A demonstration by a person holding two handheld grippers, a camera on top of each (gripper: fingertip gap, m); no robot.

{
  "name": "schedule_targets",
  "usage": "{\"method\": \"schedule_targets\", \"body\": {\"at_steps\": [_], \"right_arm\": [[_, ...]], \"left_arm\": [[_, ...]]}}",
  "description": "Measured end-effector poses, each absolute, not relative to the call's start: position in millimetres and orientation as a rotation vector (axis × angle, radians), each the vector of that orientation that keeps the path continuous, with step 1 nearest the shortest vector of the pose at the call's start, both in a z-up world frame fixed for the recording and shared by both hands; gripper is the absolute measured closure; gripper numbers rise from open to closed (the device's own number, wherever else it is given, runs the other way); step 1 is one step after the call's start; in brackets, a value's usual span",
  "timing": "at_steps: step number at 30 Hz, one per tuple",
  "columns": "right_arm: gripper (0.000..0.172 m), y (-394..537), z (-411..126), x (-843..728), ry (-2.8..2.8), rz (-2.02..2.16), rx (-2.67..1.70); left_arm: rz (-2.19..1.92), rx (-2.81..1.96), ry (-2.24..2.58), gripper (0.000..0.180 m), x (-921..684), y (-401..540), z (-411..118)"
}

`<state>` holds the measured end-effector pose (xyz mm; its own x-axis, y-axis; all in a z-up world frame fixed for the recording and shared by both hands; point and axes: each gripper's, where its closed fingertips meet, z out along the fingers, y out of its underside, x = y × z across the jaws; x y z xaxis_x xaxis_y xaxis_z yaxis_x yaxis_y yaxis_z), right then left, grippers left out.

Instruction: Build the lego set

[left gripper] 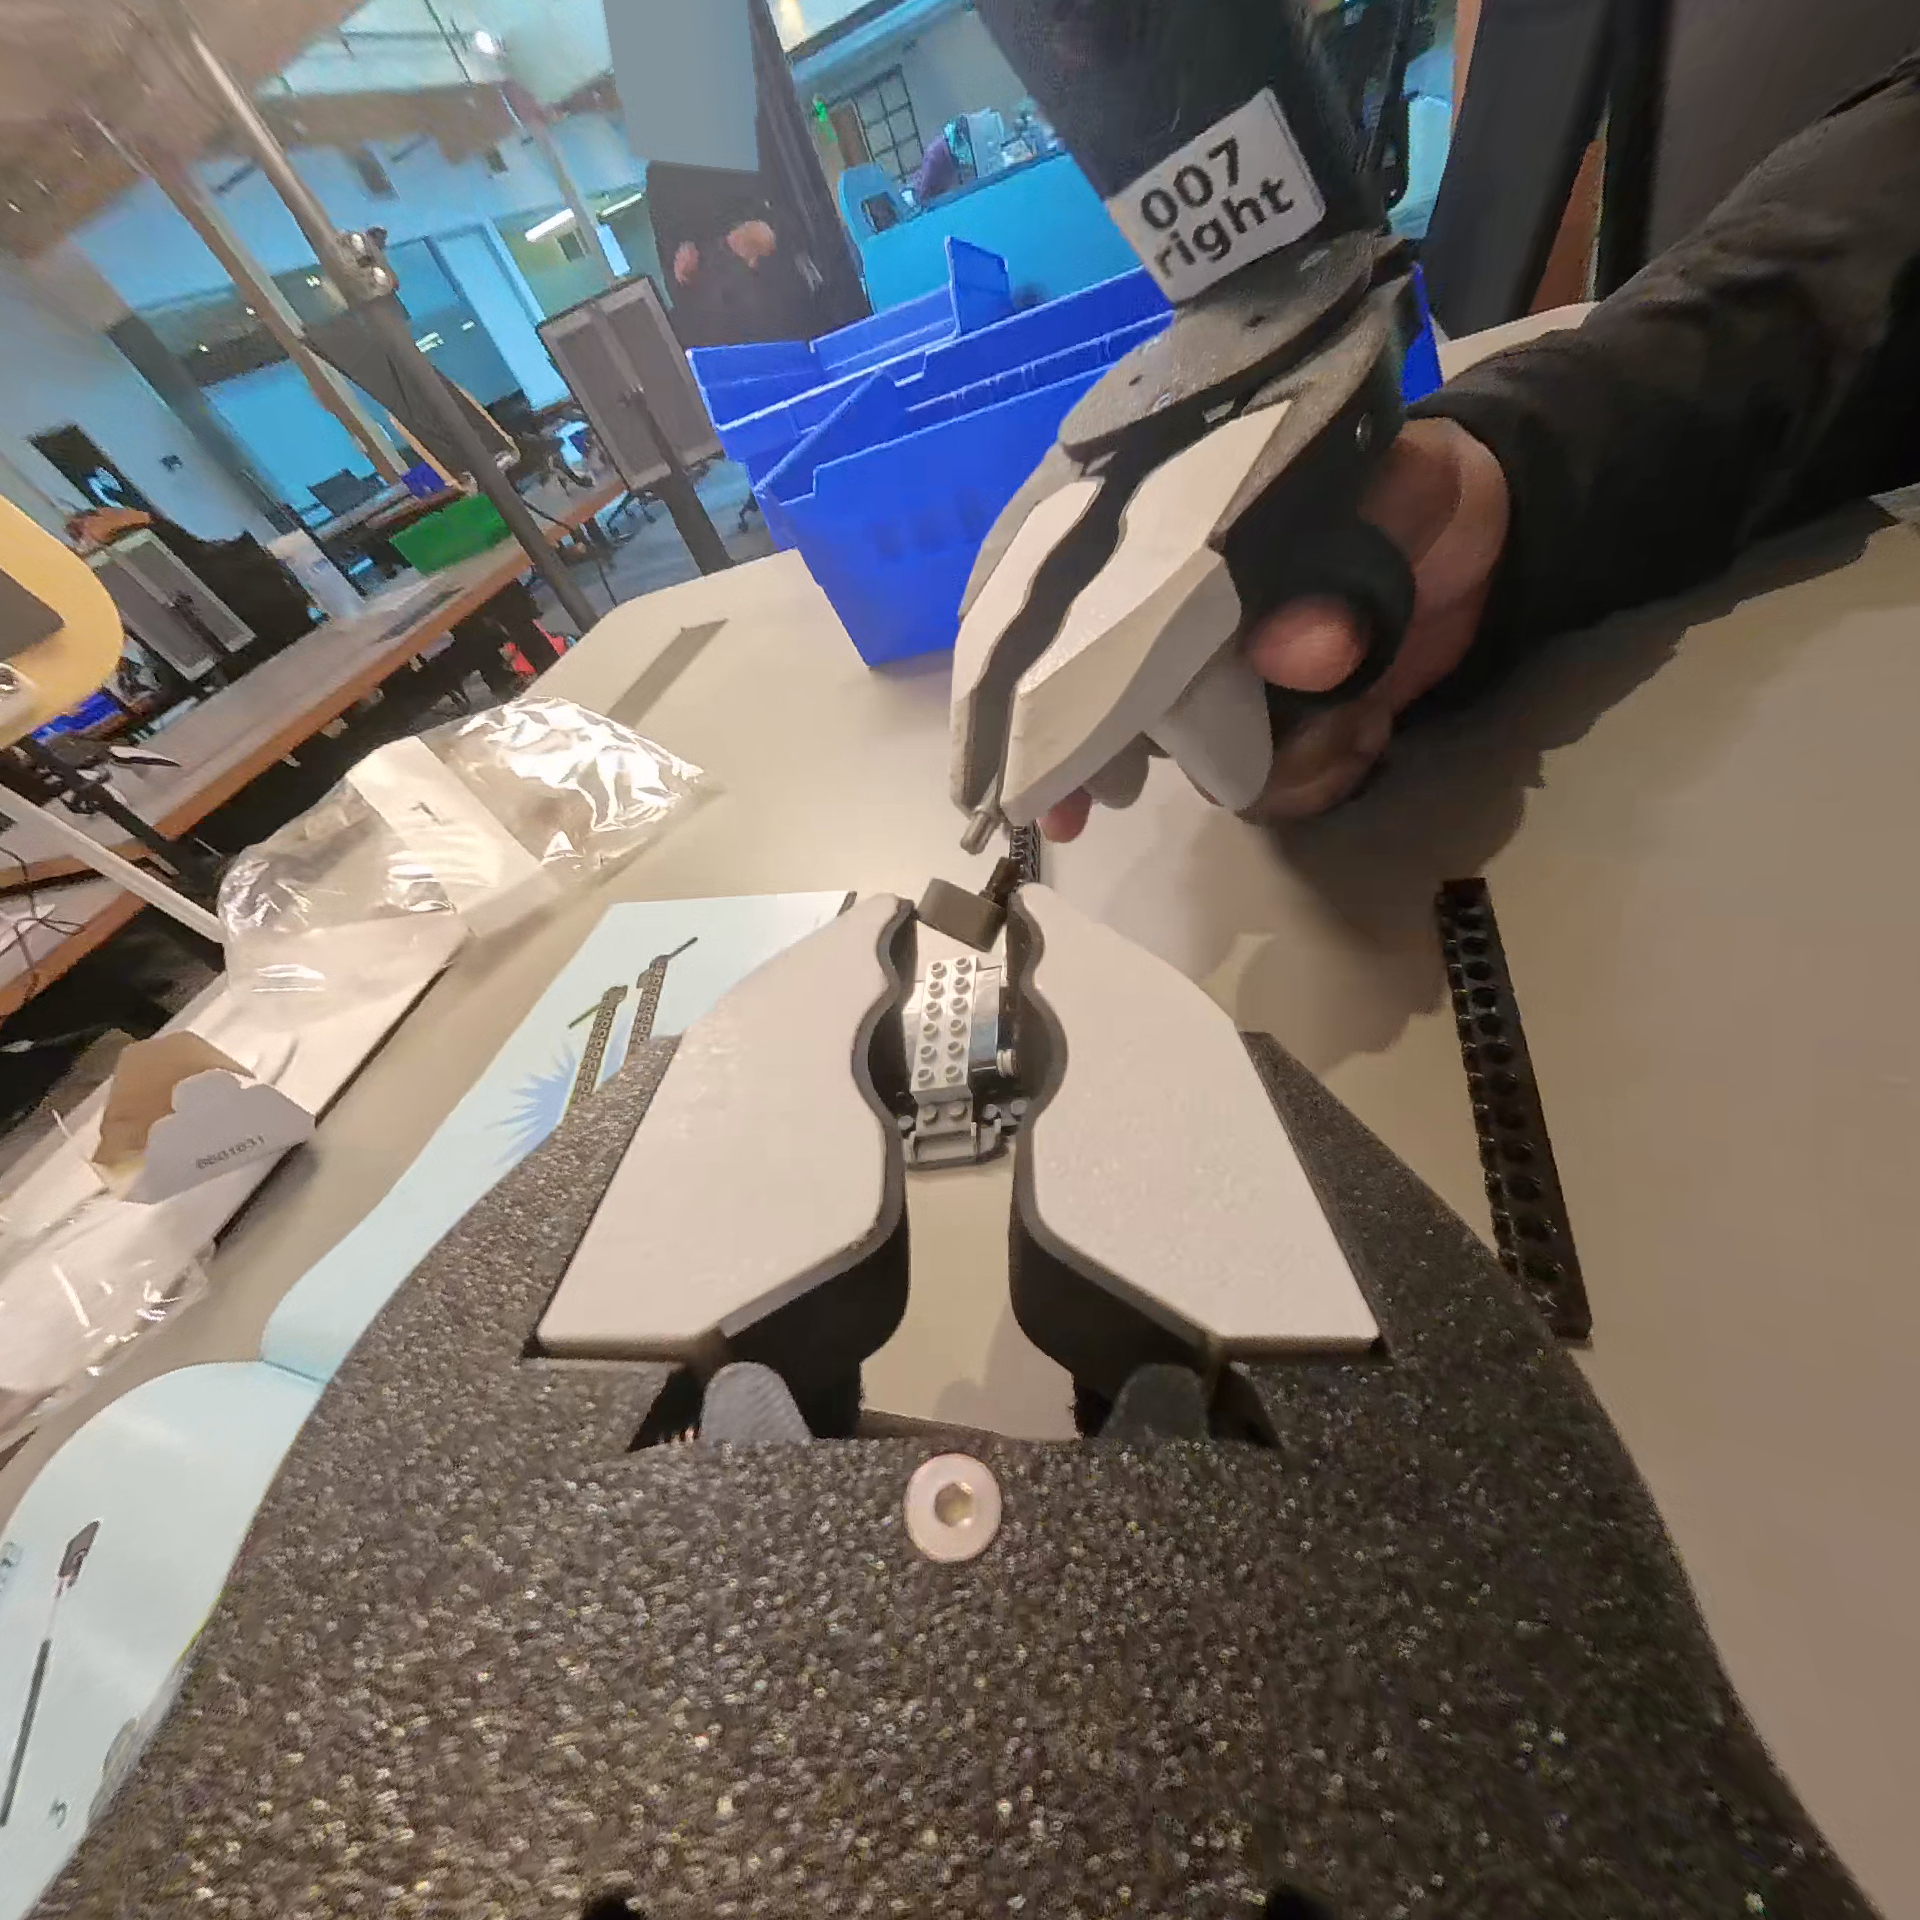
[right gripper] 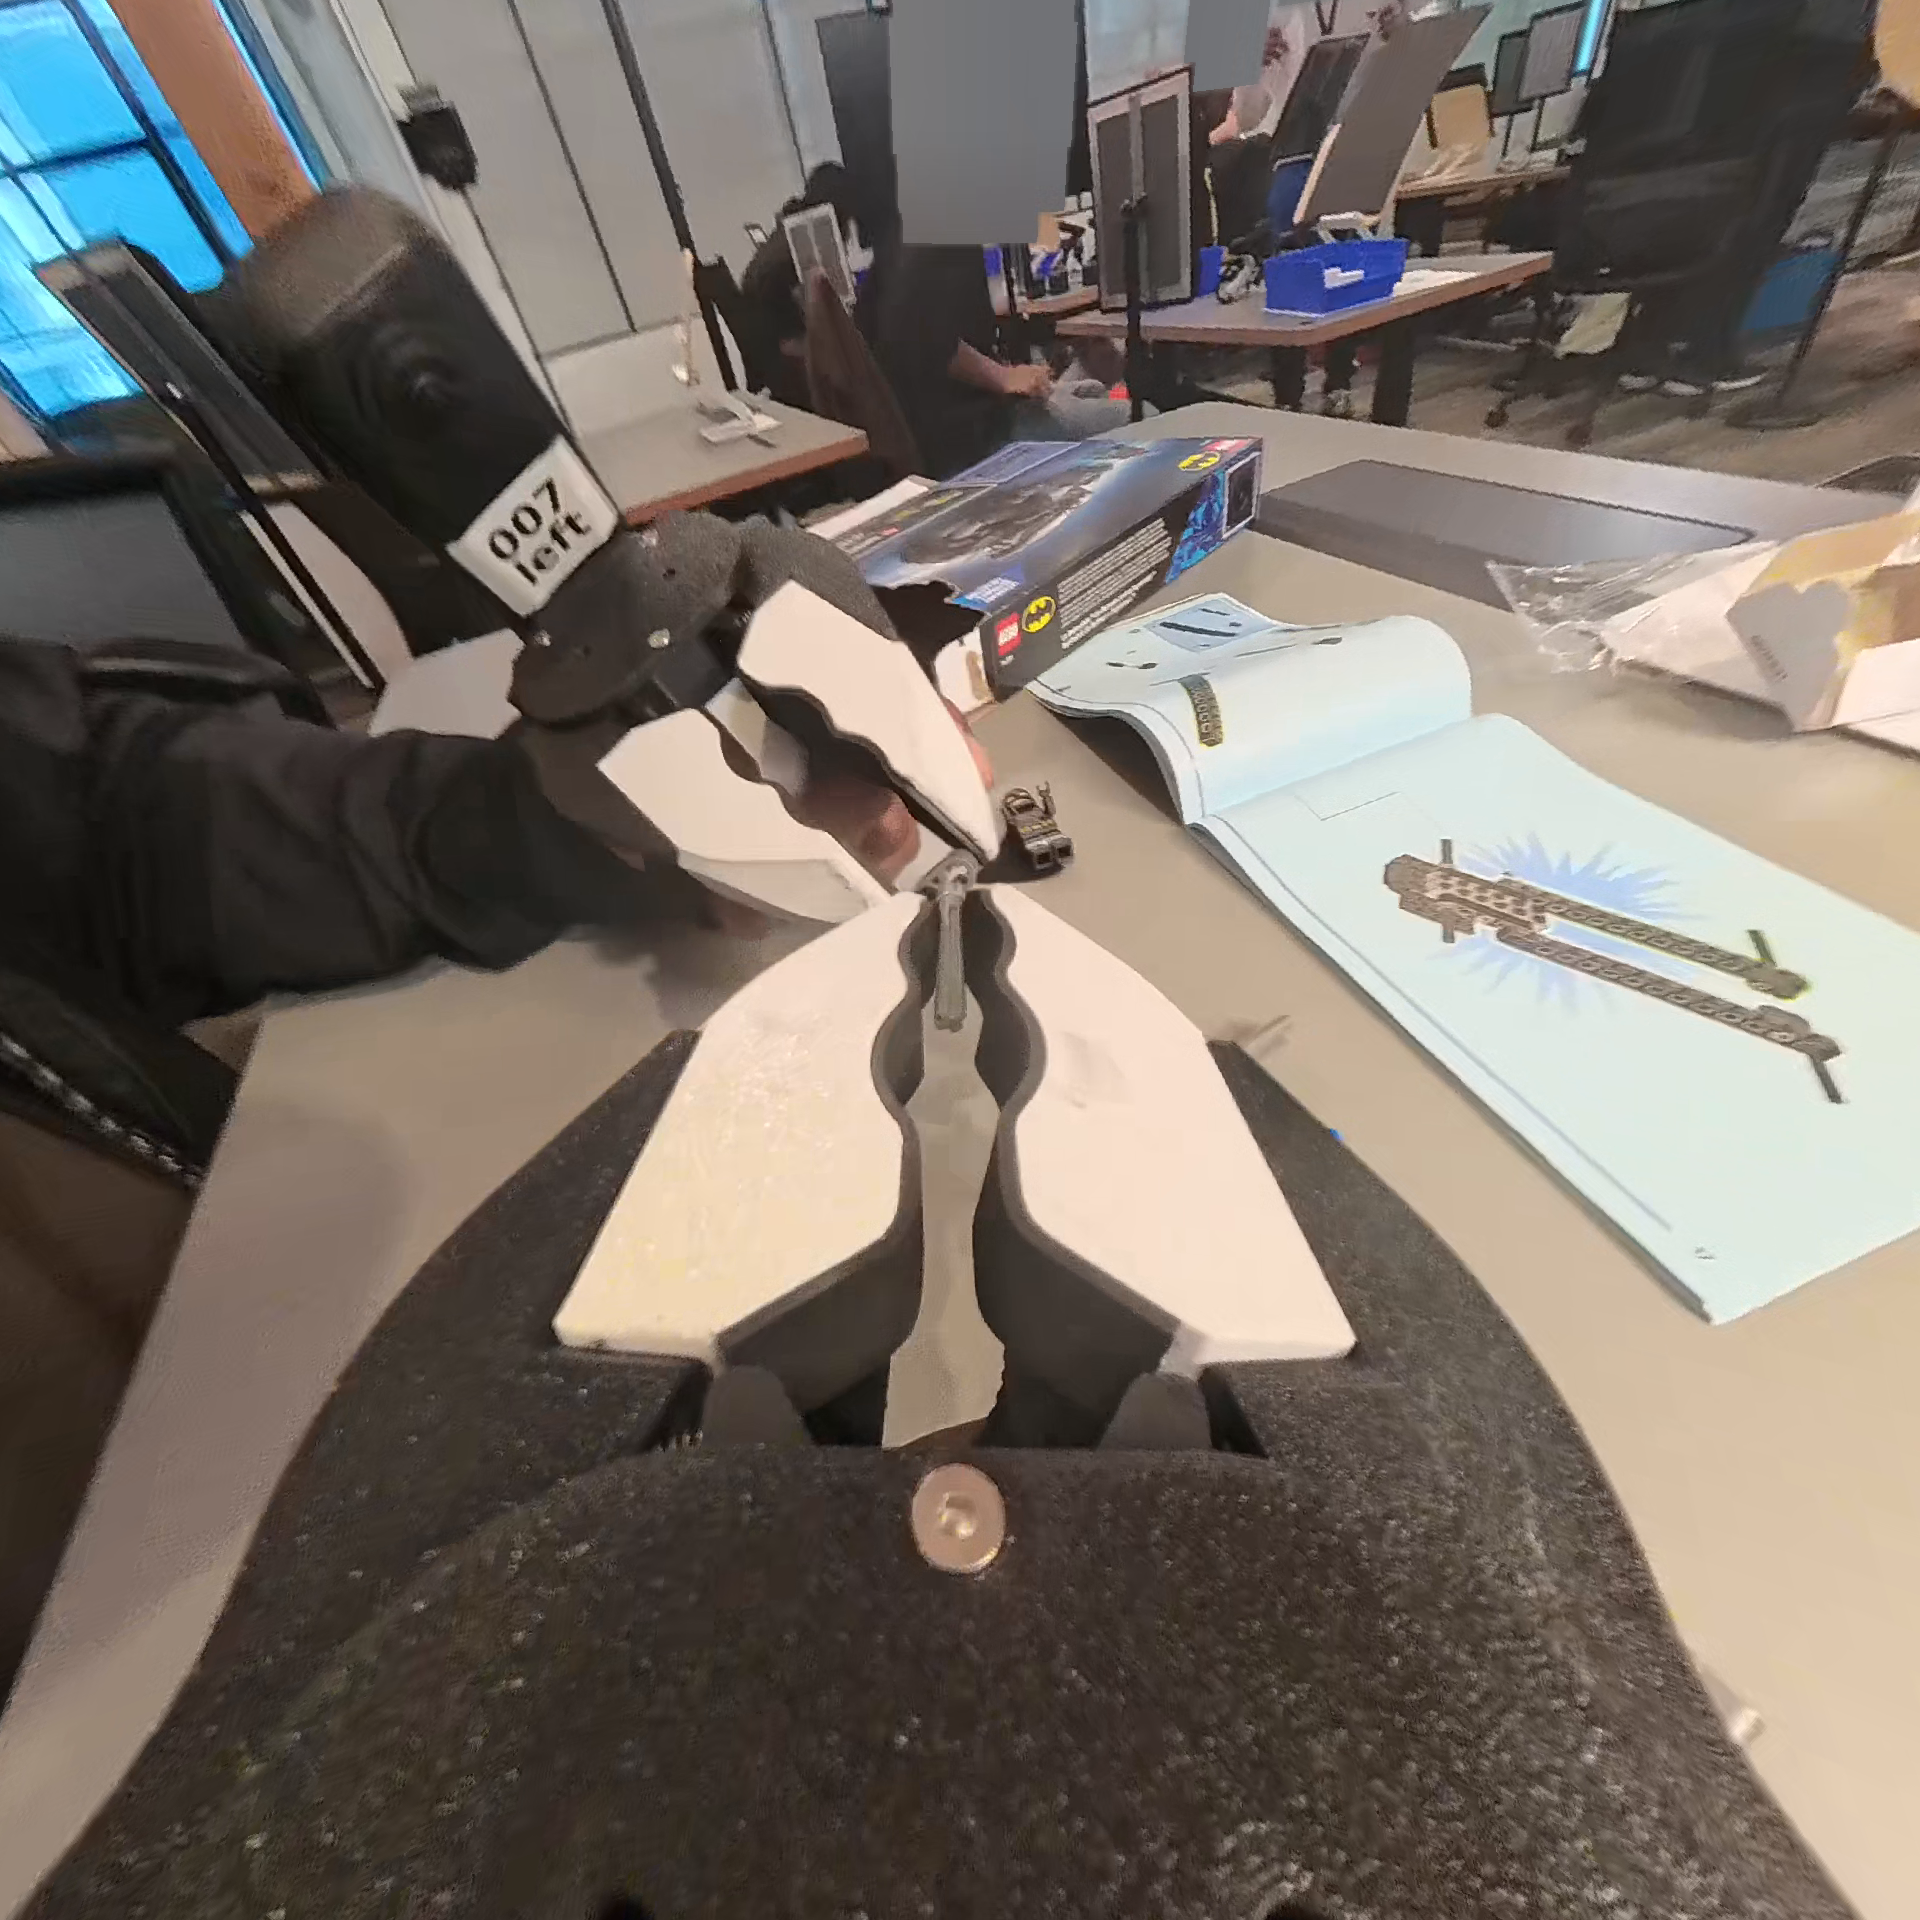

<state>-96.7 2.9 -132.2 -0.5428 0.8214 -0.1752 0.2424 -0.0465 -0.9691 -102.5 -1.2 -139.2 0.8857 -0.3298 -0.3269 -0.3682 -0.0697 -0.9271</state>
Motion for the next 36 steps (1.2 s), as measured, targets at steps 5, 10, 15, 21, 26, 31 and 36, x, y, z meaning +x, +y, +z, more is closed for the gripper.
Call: {"method": "schedule_targets", "body": {"at_steps": [5,10,15,21,26,31,36], "right_arm": [[0.167,3,-131,-96,-1.734,1.713,-1.176],[0.167,5,-134,-98,-1.724,1.746,-1.235],[0.167,4,-135,-98,-1.721,1.740,-1.241],[0.167,6,-137,-100,-1.716,1.735,-1.263],[0.167,6,-139,-100,-1.718,1.731,-1.275],[0.167,7,-140,-101,-1.719,1.727,-1.287],[0.167,7,-142,-101,-1.726,1.715,-1.314]], "left_arm": [[0.101,-1.653,0.576,0.164,-99,1,-141],[0.153,-1.634,0.577,0.164,-100,2,-140],[0.172,-1.633,0.583,0.164,-100,3,-140],[0.202,-1.641,0.587,0.164,-99,5,-142],[0.250,-1.651,0.591,0.164,-101,7,-143],[0.309,-1.650,0.608,0.164,-102,7,-144],[0.393,-1.651,0.648,0.165,-102,7,-144]]}}
